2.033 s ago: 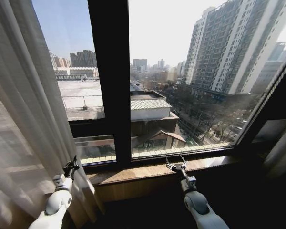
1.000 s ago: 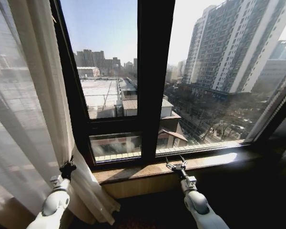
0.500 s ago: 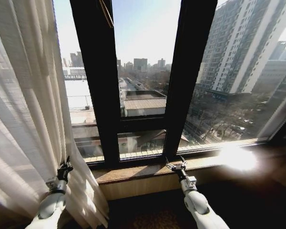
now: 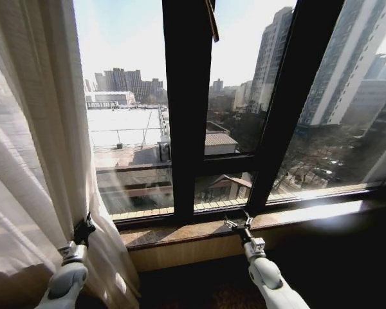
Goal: Open the curtains by pulling them apart, changing their state from closed to fully open.
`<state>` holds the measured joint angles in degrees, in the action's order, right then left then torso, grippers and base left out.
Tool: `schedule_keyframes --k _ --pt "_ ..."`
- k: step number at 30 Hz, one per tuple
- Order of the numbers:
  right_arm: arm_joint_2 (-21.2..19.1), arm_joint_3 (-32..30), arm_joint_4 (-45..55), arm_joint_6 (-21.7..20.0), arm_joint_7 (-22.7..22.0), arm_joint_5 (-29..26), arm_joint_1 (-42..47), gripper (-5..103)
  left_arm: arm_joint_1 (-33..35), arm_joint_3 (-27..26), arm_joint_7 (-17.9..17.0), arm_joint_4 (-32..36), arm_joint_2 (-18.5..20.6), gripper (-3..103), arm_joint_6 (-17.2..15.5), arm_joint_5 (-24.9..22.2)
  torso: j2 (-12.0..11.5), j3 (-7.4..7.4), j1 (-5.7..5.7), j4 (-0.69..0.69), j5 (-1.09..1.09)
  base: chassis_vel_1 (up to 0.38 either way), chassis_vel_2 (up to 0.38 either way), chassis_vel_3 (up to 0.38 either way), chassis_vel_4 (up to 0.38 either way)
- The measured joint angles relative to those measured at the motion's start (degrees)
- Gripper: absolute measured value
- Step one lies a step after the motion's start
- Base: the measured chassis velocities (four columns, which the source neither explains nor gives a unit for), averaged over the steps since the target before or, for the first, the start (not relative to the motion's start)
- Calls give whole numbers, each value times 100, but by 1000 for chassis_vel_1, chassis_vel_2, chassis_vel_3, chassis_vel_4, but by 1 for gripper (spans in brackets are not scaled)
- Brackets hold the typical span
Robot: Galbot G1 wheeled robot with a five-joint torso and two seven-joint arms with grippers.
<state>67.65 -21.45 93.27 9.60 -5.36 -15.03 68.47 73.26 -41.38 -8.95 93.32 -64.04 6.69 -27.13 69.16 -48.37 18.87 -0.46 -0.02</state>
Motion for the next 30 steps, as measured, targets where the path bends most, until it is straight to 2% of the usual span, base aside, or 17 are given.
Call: schedule_keyframes --k 13,15,19,27,30 --pt "0 0 0 0 0 0 0 100 81 -76 -59 60 -25 0 16 -3 0 -1 0 -1 -2 387 325 -390 -328" --pt "0 0 0 0 0 0 0 100 107 -100 -81 97 -36 0 16 0 0 0 0 0 5 383 312 -374 -314" --pt "1 1 0 0 0 0 0 100 146 -139 -103 126 -54 0 17 11 0 0 0 1 0 307 282 -324 -261" --pt "1 1 1 0 0 0 0 100 215 -224 -145 170 -86 0 13 70 0 -1 1 1 -3 113 88 -83 -101" --pt "-1 -1 0 0 0 0 0 100 231 -243 -162 179 -109 0 12 139 -1 -1 2 -2 7 -16 -22 14 10"
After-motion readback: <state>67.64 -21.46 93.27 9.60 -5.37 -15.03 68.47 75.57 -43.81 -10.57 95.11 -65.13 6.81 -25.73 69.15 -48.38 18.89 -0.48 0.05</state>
